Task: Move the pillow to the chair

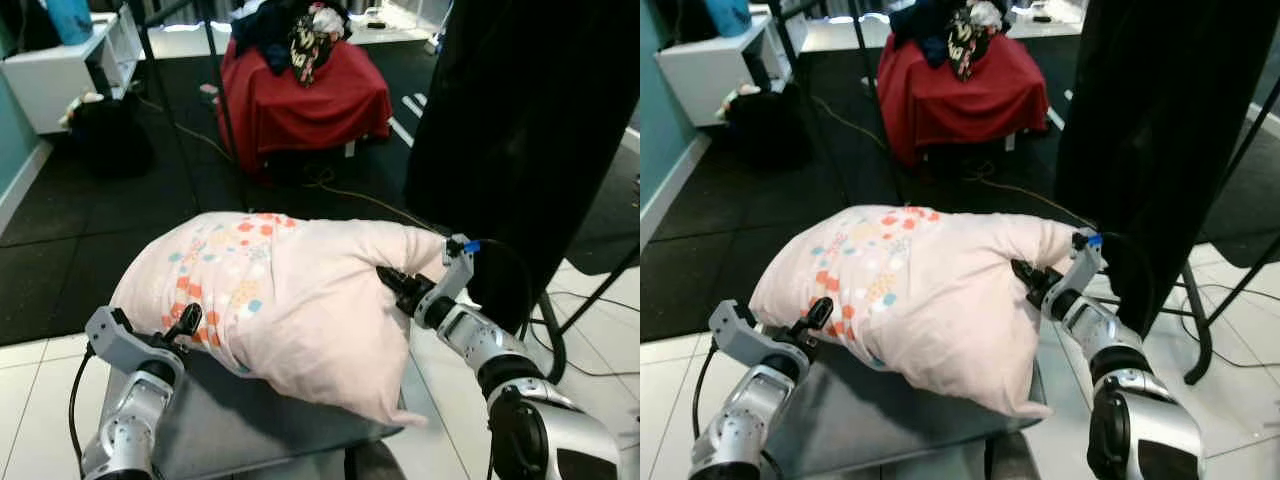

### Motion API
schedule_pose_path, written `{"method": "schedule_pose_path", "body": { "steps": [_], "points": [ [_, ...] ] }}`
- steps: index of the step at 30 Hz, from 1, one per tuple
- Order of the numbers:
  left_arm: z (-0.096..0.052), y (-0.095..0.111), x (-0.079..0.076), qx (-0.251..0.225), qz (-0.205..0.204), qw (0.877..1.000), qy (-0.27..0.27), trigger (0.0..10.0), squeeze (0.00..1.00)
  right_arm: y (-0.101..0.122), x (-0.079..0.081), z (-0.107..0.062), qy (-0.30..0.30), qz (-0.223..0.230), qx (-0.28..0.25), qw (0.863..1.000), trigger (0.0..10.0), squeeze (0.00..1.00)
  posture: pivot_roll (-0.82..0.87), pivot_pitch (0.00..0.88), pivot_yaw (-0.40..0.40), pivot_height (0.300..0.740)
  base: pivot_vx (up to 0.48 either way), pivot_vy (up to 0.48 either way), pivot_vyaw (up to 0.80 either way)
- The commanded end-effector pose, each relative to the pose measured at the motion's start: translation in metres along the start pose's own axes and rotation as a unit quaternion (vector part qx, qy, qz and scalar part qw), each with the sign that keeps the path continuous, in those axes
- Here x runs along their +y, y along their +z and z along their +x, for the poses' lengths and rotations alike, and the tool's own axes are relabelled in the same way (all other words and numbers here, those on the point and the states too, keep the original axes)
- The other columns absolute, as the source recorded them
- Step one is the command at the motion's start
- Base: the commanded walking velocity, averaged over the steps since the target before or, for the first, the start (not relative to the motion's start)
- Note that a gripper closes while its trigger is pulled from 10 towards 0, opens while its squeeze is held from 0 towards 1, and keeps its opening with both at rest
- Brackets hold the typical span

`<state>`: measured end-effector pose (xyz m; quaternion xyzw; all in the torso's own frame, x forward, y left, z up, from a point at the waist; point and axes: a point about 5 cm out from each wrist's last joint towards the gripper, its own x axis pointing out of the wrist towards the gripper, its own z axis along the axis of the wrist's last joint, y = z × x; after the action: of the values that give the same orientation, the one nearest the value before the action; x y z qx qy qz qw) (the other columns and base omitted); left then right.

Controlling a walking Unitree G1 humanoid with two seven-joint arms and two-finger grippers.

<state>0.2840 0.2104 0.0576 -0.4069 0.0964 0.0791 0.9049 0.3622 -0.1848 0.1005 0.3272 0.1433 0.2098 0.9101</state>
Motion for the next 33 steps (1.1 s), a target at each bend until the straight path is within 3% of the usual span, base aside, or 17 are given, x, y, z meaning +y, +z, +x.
{"method": "schedule_pose_path", "body": {
  "steps": [1,11,18,24,27,33],
  "points": [
    [0.0,-0.004,0.001,0.005,0.012,1.0,0.001,10.0,0.0,0.013,0.011,0.006,0.027,-0.015,-0.02,0.999,0.0,0.0,-0.19,0.0,-0.019,0.65,0.0,0.0,0.0],
    [0.003,-0.005,-0.001,0.0,0.027,1.0,-0.003,10.0,0.0,0.02,0.014,0.007,0.038,-0.018,-0.024,0.999,0.0,0.0,-0.19,0.0,-0.019,0.694,-0.426,0.0,0.0],
    [0.002,0.001,0.002,-0.019,0.038,0.999,0.0,10.0,0.0,0.021,0.019,0.009,0.059,-0.017,-0.024,0.998,0.0,0.0,-0.18,0.0,-0.034,0.724,0.0,0.0,0.0],
    [-0.005,0.006,0.009,-0.037,0.062,0.997,0.009,10.0,0.0,0.024,0.016,0.008,0.042,-0.021,-0.023,0.999,0.0,0.0,-0.17,0.0,-0.047,0.74,0.0,0.0,0.0],
    [-0.012,0.01,0.019,-0.056,0.07,0.996,0.029,10.0,0.0,0.032,0.016,0.008,0.032,-0.027,-0.032,0.999,0.0,0.0,-0.17,0.0,-0.05,0.74,0.0,0.0,0.0],
    [-0.015,0.002,0.019,-0.051,0.091,0.994,0.035,10.0,0.0,0.051,0.014,0.005,0.012,-0.037,-0.063,0.997,0.0,0.0,-0.18,0.0,-0.046,0.74,0.0,0.0,0.0]
  ]
}}
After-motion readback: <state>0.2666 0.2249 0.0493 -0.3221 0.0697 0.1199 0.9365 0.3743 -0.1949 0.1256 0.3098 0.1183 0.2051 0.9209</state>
